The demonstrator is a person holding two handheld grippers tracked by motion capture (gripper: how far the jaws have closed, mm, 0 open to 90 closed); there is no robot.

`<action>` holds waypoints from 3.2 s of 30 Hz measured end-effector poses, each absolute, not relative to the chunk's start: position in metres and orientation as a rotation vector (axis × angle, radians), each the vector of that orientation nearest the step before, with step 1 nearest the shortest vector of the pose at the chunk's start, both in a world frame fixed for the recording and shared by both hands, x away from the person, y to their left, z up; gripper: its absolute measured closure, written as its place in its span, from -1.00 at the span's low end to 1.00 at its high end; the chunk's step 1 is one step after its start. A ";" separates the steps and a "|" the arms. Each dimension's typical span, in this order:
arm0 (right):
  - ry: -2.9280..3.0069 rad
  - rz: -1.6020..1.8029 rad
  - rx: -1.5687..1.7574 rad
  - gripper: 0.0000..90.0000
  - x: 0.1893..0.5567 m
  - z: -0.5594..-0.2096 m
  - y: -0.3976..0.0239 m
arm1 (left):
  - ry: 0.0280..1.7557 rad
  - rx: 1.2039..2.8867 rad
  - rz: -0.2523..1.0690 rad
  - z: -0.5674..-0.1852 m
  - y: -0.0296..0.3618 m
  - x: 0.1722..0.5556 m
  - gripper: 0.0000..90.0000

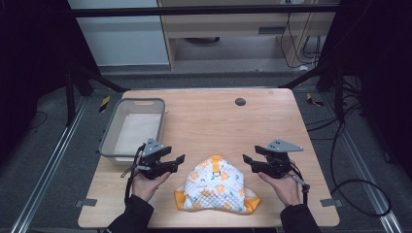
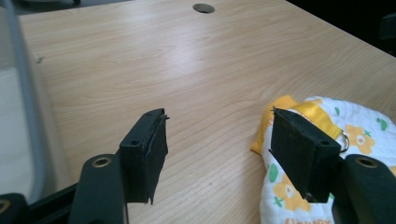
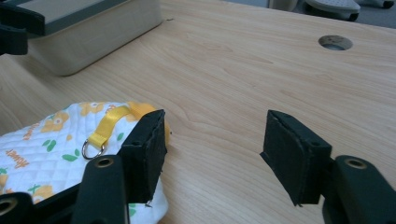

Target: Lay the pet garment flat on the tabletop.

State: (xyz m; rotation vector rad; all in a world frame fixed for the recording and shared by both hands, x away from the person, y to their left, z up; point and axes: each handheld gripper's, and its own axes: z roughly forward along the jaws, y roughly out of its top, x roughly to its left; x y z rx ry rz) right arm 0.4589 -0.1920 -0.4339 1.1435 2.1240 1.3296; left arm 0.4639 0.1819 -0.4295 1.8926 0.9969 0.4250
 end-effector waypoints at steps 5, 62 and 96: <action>2.167 1.324 1.125 -0.01 0.462 -0.439 -0.181 | 0.988 1.932 0.398 -0.438 0.172 0.467 -0.17; 2.200 1.485 0.912 0.88 0.436 -0.412 -0.158 | 0.762 1.941 0.382 -0.393 0.142 0.443 0.93; 2.104 1.234 1.050 0.06 0.454 -0.444 -0.192 | 0.948 2.044 0.543 -0.447 0.174 0.468 -0.25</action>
